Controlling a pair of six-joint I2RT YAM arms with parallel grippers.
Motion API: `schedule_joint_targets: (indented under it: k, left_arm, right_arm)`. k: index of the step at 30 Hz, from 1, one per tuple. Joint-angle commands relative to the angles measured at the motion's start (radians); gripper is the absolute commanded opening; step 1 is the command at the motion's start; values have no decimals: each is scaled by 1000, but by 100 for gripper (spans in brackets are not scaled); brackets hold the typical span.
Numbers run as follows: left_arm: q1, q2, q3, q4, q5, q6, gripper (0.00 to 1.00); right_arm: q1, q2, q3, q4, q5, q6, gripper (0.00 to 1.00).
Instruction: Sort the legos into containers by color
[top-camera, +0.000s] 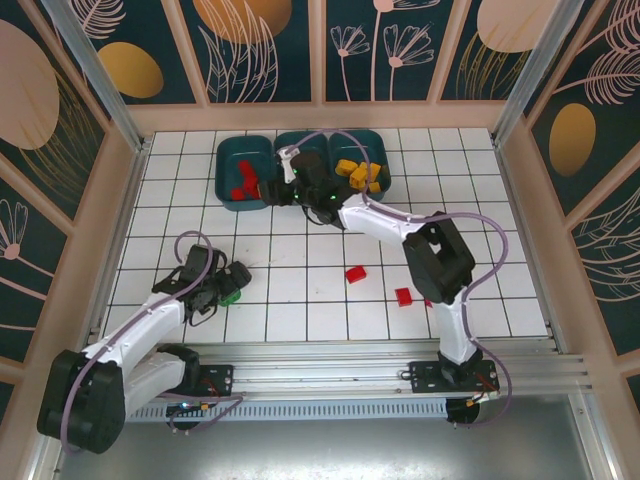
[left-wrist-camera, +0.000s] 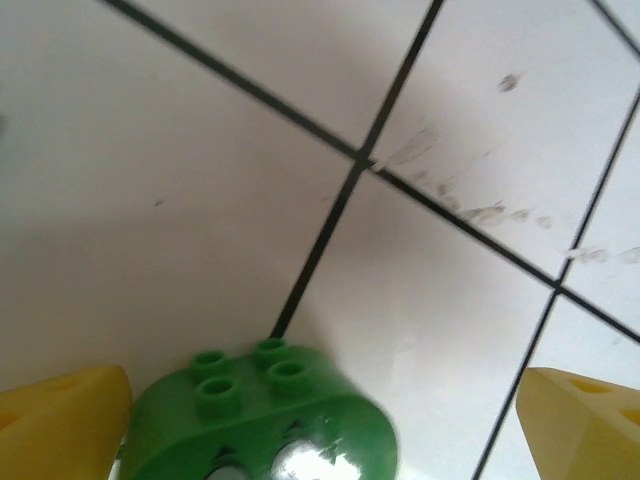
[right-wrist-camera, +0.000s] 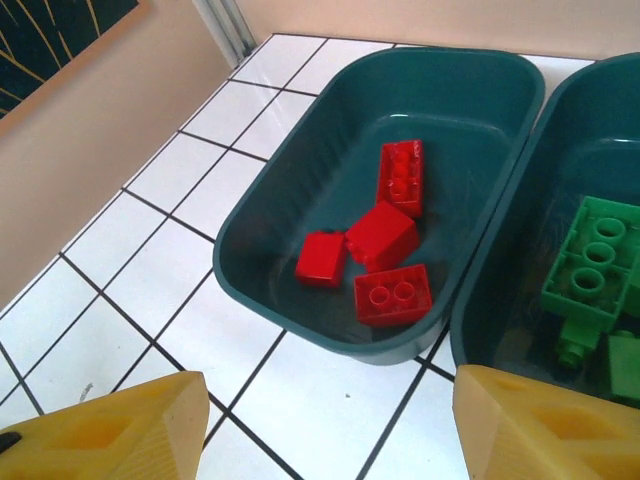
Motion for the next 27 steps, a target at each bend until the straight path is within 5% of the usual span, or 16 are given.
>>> schedule_joint_targets:
  k: [1,13,22,27]
  left_arm:
    - [-27,42,1,95,36,14,97]
    - [-282,109,13,246,84,-152,96]
    - [-298,208,136,50,-128,-17,95]
    - [-301,315,183,34,-177,62,85]
  right_arm:
    - [-12,-65,-70,75,1,21,66]
    - [-60,-176,-210,113,28,37,66]
    - [-91,-278,-333,122,36,46,66]
    - [-95,-318,-394,120,30,58,65]
